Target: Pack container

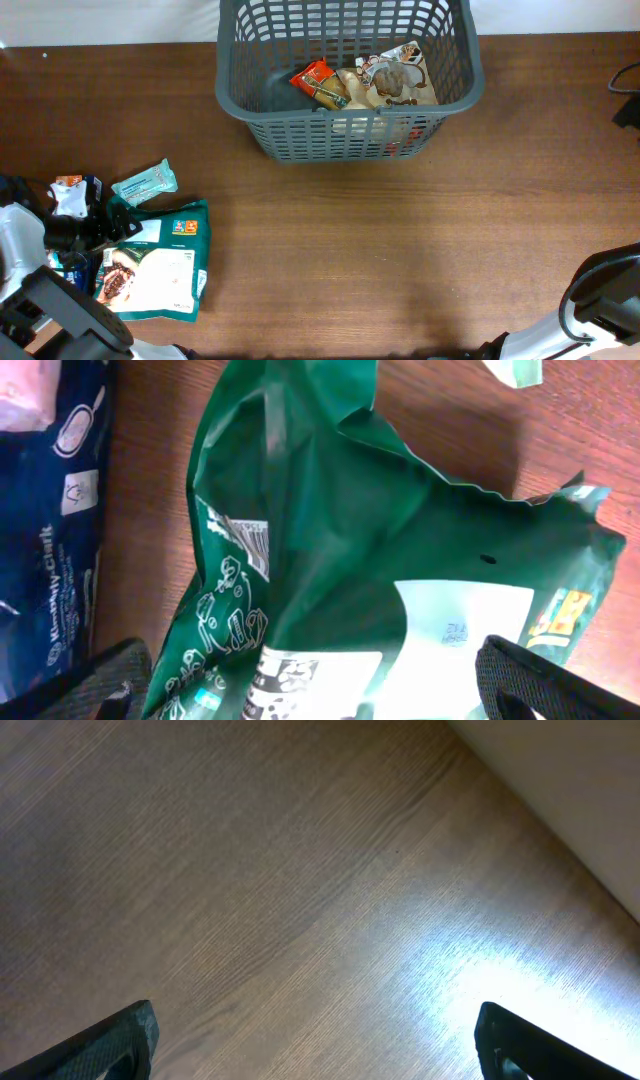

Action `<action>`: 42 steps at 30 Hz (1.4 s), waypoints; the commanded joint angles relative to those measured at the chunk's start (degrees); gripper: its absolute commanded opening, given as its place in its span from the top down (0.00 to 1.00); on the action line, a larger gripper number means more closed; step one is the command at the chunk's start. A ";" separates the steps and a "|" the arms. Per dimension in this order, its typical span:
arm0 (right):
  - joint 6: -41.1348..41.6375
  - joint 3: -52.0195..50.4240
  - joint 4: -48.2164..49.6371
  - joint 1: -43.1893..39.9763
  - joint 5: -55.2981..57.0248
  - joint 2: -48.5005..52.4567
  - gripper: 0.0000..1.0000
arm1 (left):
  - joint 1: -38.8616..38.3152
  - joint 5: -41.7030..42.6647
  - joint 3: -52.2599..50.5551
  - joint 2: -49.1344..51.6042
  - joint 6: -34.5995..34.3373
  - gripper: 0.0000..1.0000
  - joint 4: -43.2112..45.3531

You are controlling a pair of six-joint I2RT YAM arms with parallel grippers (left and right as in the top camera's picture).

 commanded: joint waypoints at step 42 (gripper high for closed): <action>0.44 -0.11 0.17 0.04 -0.07 -0.70 0.01 | 0.20 5.22 -4.37 2.01 -8.39 0.01 4.24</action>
